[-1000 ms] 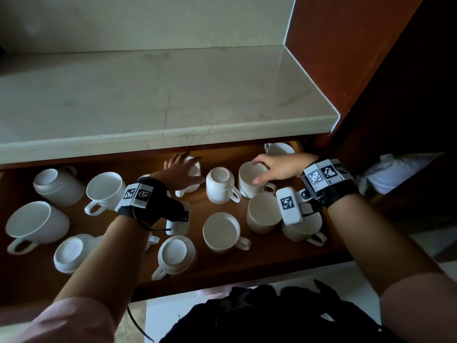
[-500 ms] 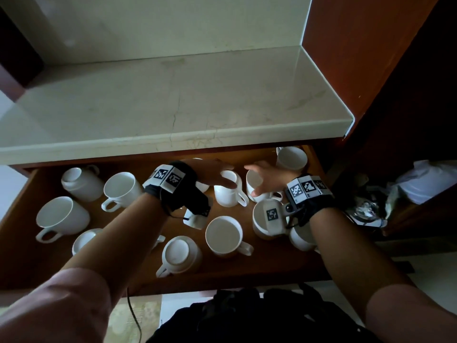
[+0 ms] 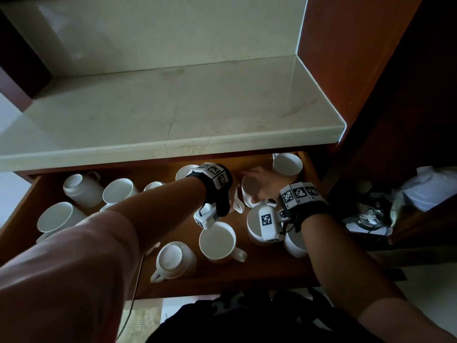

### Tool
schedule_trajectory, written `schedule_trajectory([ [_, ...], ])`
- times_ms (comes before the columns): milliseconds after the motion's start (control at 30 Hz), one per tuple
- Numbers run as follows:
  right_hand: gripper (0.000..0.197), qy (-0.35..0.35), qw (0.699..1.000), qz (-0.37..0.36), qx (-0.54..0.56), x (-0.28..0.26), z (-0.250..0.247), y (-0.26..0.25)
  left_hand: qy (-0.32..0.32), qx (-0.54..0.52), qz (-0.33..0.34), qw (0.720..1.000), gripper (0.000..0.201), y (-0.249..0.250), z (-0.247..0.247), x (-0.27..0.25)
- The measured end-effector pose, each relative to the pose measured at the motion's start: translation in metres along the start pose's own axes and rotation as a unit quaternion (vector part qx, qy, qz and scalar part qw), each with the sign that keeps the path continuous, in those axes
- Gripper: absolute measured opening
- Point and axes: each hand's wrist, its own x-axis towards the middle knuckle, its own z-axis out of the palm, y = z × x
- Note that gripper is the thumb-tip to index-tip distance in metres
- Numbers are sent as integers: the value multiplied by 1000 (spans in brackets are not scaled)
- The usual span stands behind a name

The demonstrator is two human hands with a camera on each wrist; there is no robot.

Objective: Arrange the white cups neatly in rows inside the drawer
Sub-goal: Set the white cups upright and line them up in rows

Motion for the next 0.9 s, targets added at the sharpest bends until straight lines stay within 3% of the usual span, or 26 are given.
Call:
schedule_trajectory([
  [133, 92, -14, 1000, -3, 21, -3, -2, -2, -5, 75, -25, 997, 73, 21, -24, -76],
  [267, 94, -17, 999, 0, 41, -3, -1, -2, 11, 118, -9, 993, 76, 34, -27, -120],
  [367, 94, -20, 999, 6, 36, 0, -3, -4, 20, 72, -10, 997, 61, 30, -31, -133],
  [467, 94, -28, 999, 12, 26, 3, -2, -5, 51, 22, -37, 998, 73, 17, -31, -126],
  [633, 96, -35, 999, 17, 30, 7, -1, -7, 71, -52, 3, 996, 80, 3, -30, -140],
  [900, 93, -28, 996, 6, 90, 4, 1, -3, 166, -122, 49, 977, 74, -22, -15, -156],
])
